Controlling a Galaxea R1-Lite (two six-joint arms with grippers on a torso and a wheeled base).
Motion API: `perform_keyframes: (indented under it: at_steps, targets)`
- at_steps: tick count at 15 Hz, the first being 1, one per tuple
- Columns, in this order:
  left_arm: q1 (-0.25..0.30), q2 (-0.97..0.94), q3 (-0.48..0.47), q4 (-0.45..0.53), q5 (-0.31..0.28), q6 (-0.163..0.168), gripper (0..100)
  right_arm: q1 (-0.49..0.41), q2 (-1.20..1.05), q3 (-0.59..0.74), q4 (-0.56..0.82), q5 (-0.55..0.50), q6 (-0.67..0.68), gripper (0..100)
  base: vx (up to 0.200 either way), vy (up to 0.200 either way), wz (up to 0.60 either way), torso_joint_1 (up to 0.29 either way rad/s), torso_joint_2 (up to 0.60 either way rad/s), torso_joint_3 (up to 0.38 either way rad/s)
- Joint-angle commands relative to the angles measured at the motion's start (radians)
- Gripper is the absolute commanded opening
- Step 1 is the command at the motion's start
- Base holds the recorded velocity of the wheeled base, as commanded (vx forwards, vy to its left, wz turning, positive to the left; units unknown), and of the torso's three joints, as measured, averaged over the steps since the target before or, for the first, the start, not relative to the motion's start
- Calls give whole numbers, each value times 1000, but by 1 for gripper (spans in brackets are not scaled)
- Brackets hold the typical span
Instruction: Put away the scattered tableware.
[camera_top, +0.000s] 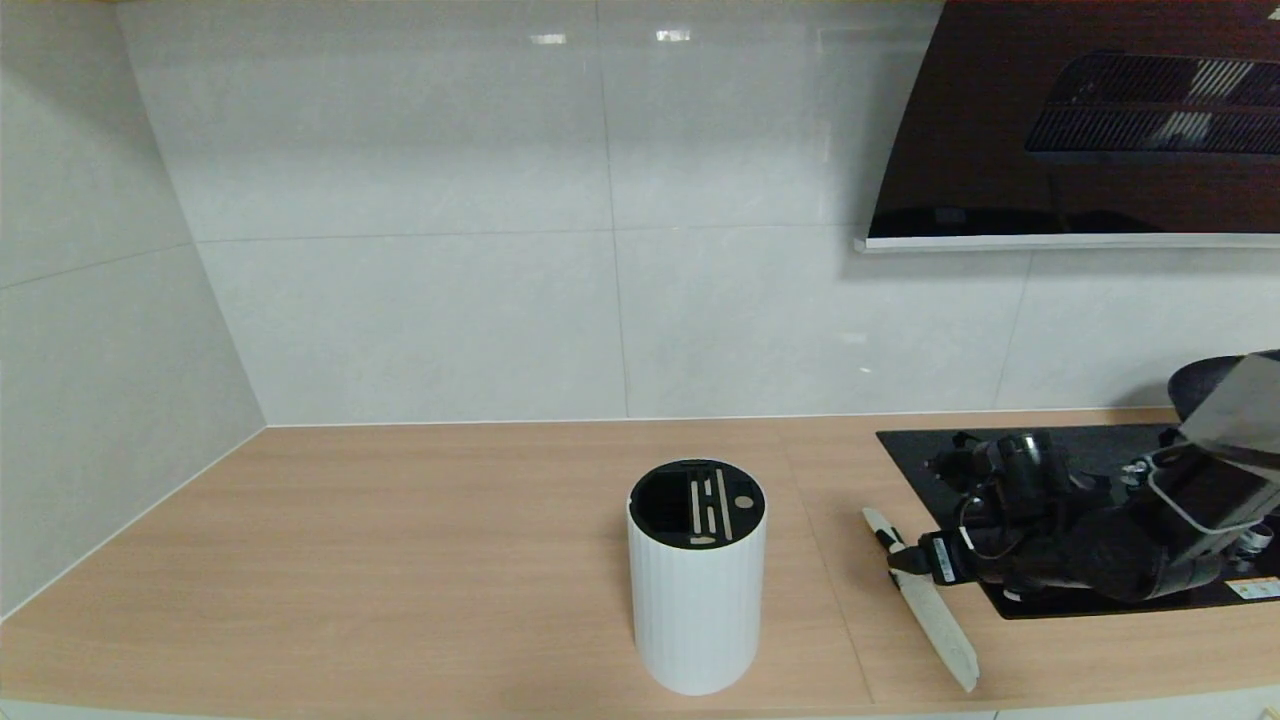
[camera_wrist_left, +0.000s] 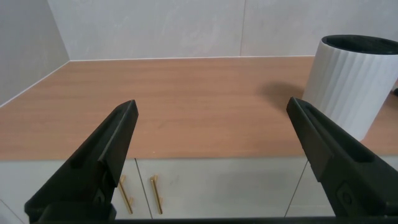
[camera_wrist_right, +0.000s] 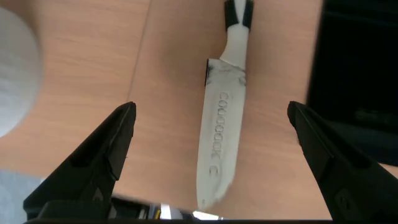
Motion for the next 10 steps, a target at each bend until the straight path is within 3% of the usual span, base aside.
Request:
perform_keyframes:
  at_steps: [1,10]
  targets:
    - [0,0,0,0,0,0,100,2,110,-8,-56,0,2,100,0,0,0,0,0,0]
    - [0,0,0,0,0,0,100,-1,222,-75,-101,-6,2,100,0,0,0,0,0,0]
